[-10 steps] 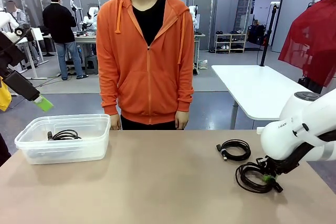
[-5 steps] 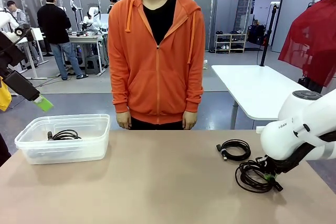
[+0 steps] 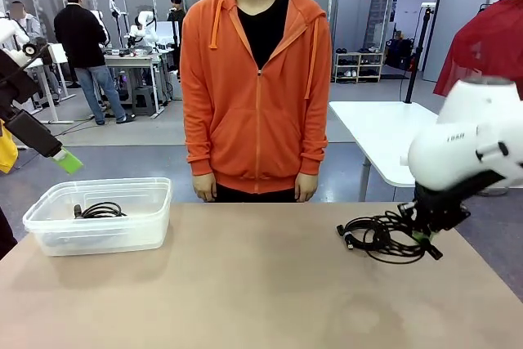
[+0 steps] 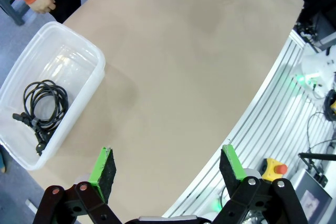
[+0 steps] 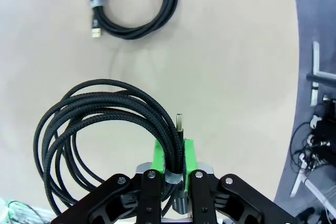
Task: Organize and store the cables.
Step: Place the USB Extension Cable into the Organizing box.
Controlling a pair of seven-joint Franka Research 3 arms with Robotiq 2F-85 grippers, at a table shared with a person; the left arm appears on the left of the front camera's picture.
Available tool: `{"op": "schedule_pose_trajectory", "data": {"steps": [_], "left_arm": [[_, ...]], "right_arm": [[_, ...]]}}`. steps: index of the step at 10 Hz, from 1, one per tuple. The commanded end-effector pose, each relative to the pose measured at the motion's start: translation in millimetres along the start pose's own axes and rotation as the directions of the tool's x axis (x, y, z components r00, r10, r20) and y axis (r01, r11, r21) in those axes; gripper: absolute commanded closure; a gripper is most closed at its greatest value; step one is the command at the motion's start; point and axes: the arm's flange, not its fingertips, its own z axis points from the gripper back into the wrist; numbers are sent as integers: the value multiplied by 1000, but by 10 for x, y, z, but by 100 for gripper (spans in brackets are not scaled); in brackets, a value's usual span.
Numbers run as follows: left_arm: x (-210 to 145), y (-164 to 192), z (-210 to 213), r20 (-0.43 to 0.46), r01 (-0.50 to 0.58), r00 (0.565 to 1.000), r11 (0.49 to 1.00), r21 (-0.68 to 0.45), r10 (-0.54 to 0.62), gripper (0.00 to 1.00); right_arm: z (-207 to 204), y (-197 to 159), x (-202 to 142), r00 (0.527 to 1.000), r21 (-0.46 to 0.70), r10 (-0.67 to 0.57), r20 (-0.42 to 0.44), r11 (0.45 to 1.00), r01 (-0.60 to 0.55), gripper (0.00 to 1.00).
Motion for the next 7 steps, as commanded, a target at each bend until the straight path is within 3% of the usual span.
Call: {"op": "schedule_pose_trajectory", "data": {"steps": [1, 7], "left_arm": [[1, -5, 4, 5, 1, 1000, 1000, -5, -1, 0], [1, -5, 4, 5, 1, 1000, 1000, -5, -1, 0]], "right_arm": [[150, 416, 53, 999, -8, -47, 2, 999, 47, 94], [54, 1886, -47, 997, 9, 56, 44, 998, -56, 94]]}}
